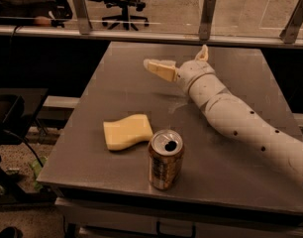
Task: Place blue plastic bottle upright
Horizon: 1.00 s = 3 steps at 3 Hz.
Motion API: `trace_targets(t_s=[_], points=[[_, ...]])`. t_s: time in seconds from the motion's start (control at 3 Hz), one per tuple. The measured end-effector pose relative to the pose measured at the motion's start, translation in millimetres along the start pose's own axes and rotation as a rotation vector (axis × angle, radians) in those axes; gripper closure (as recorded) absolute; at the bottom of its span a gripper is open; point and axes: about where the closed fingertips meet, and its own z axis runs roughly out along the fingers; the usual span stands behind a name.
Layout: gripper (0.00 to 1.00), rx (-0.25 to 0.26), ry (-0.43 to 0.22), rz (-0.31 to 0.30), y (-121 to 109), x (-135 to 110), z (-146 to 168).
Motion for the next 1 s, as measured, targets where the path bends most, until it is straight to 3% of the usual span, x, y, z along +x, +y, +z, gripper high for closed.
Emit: trace_targets(t_s=[0.33, 1.0], points=[[0.0, -0.046, -0.008, 0.012, 6.1, -12.2, -0.9], [0.0, -0.157, -0.132, 0.025, -22.7, -155.8, -7.6]])
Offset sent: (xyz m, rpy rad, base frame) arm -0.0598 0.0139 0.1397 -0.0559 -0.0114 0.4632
